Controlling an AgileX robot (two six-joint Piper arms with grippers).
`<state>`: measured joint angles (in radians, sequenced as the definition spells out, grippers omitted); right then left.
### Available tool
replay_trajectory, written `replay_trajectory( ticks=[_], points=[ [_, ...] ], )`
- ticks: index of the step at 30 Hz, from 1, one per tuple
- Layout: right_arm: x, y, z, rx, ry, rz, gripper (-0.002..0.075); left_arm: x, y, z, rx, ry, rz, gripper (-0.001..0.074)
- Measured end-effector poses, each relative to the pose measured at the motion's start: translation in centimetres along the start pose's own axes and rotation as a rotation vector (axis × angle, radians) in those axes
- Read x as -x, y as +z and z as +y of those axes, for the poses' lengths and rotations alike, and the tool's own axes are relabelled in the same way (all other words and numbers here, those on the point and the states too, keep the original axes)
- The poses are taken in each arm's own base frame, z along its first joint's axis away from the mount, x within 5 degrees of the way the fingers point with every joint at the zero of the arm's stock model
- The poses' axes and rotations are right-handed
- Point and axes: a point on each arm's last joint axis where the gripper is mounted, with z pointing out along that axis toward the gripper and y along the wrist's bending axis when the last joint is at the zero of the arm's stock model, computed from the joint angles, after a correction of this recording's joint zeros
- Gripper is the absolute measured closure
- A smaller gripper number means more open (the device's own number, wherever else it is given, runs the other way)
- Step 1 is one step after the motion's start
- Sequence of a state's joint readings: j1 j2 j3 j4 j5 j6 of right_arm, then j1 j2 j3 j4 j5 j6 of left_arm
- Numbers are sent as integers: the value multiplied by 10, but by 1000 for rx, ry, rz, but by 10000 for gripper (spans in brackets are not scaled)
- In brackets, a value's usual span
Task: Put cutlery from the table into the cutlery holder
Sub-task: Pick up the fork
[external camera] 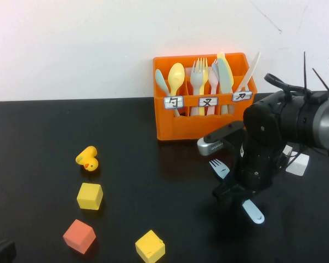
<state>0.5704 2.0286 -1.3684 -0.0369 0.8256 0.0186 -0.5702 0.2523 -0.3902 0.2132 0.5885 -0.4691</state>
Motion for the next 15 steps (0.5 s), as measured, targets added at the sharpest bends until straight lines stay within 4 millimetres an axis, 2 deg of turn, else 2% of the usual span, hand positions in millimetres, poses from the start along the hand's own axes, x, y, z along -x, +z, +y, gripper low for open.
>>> replay_trajectory(
  ticks=[8, 15],
  points=[
    [0, -1, 0, 11, -23, -5, 557, 1, 0, 0, 2, 8, -8, 736],
    [3, -17, 5, 69, -38, -97, 558, 1, 0, 0, 3, 8, -9, 736]
  ],
)
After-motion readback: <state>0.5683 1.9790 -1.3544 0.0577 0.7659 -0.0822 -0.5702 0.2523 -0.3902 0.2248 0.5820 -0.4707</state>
